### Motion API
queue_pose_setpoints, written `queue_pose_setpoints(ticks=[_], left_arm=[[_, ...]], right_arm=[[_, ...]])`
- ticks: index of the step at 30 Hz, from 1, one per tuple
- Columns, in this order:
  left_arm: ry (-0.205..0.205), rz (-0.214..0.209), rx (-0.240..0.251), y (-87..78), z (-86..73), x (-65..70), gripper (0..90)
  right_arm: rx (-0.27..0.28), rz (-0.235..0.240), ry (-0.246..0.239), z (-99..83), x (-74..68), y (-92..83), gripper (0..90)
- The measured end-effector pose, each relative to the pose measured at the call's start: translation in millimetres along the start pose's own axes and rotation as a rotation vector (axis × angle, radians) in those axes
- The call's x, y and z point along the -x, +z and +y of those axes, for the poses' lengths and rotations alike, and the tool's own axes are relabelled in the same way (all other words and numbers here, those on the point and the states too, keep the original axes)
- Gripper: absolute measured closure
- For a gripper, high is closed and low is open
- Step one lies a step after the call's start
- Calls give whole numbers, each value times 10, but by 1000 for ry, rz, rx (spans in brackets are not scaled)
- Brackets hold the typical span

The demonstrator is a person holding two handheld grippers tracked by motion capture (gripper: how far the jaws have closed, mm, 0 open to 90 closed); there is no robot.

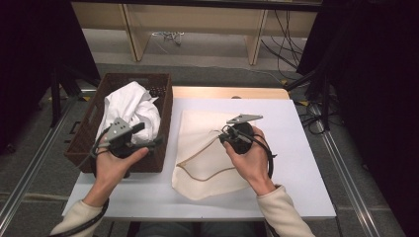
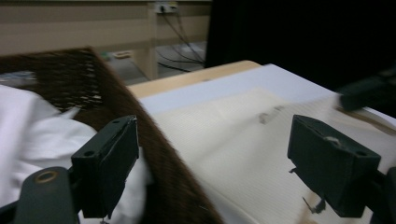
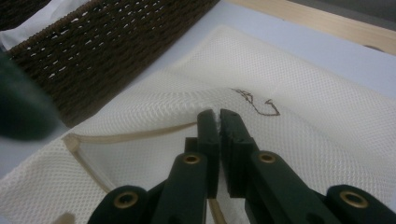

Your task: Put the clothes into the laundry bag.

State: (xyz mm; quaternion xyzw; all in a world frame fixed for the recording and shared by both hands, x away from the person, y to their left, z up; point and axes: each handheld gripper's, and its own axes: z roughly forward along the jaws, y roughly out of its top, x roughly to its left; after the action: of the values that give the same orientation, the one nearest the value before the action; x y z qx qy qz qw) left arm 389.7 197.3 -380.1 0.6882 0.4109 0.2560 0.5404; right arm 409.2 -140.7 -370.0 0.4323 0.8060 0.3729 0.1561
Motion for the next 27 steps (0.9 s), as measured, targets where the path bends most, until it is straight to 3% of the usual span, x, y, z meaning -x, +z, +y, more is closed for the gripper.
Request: queue_pose_setpoints(ticks=[1, 4, 10, 15, 16, 19, 20, 22, 23, 24, 26, 27], left_arm=[[4, 23, -4, 14, 41, -68, 159], [-45, 56, -39, 86, 113, -276, 150], [-74, 167, -98, 253, 190, -647, 147], [-127, 228, -159, 415, 211, -891, 144], [-155, 234, -178, 476, 194, -947, 145], [-160, 268, -240, 614, 142, -1057, 145], [-165, 275, -271, 659, 124, -1097, 145], [-165, 287, -333, 751, 91, -1169, 144], [-171, 296, -350, 780, 81, -1184, 144], [-173, 304, -366, 820, 62, -1208, 144], [-190, 324, -396, 884, 34, -1246, 144], [-211, 338, -400, 914, 15, -1258, 144]], right_arm=[[-4, -1, 1, -1, -7, -6, 883], [4, -3, 4, -5, -10, 6, 883], [-2, 1, -13, -4, -3, 8, 883], [-5, 1, -12, -8, -9, 11, 883], [-7, 4, -2, -8, -11, 13, 883], [-8, 4, -5, -10, -10, 10, 883], [-1, 5, -28, -7, 4, 13, 883], [0, 4, -28, -6, 8, 11, 882], [-7, 12, -9, -4, 0, 7, 883], [2, 5, -29, -7, 10, 17, 883], [-9, 2, 1, -11, -5, 17, 883], [-10, 5, -10, -12, 1, 23, 882]])
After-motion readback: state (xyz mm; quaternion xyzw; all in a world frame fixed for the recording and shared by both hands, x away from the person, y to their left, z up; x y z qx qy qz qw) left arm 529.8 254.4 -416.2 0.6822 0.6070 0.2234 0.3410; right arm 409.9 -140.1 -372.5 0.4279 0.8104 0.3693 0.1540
